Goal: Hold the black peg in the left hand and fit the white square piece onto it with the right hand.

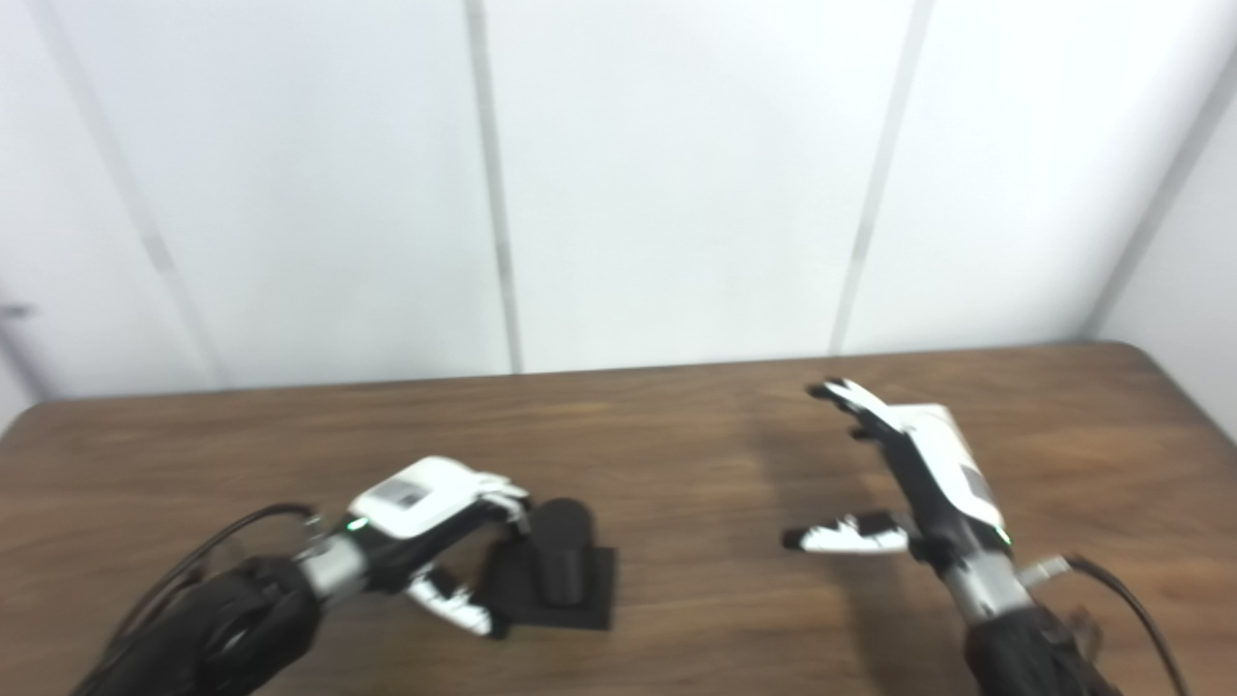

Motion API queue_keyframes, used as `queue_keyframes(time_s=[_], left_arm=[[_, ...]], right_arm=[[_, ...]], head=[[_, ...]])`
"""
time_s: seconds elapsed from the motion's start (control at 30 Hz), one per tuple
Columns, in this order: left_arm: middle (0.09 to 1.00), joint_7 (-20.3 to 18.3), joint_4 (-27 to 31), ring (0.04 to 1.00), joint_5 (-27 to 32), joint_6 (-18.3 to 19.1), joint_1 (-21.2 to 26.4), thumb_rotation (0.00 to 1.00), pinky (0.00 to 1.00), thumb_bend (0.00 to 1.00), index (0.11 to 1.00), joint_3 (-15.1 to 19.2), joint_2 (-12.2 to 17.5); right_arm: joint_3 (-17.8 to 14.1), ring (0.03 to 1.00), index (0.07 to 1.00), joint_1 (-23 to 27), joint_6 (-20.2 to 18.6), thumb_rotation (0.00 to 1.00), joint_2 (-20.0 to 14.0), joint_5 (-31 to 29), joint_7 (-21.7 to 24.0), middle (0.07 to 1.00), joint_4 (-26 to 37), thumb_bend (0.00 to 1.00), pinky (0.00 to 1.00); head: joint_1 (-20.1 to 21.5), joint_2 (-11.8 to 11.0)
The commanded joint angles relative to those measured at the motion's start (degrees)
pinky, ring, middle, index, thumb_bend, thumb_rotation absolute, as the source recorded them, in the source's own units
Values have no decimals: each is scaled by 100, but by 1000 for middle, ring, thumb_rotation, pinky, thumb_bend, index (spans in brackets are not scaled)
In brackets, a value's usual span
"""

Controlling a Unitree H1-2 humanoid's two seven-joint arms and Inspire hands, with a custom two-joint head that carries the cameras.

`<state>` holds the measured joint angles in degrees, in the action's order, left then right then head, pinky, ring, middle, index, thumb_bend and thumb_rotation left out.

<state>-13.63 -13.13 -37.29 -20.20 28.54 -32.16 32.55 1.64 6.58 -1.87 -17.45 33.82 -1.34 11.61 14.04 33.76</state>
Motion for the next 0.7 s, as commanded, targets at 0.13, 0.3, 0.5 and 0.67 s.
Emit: queue_keyframes(time_s=[0.13, 0.3, 0.5, 0.67], left_arm=[[824, -320, -152, 854, -183, -413, -293, 60, 809, 524, 488, -162, 200], [819, -419, -105, 846, -142, -444, -331, 59, 794, 523, 489, -83, 216], [812, -397, -72, 836, -135, -511, -385, 58, 778, 523, 488, -29, 250], [804, -342, -163, 831, -44, -610, -405, 56, 776, 523, 488, -4, 271]], right_arm=[[-103, 829, 836, 488, -351, 227, -342, 357, 210, 905, 235, 768, 653], [-178, 811, 832, 651, -430, 238, -565, 391, 346, 905, 182, 768, 626], [-277, 821, 843, 787, -711, 284, -920, 580, 660, 911, 221, 768, 648], [-267, 799, 845, 1078, -1060, 224, -1488, 631, 1362, 850, 186, 776, 657]], head=[[502, -133], [637, -180], [858, -302], [1139, -417]])
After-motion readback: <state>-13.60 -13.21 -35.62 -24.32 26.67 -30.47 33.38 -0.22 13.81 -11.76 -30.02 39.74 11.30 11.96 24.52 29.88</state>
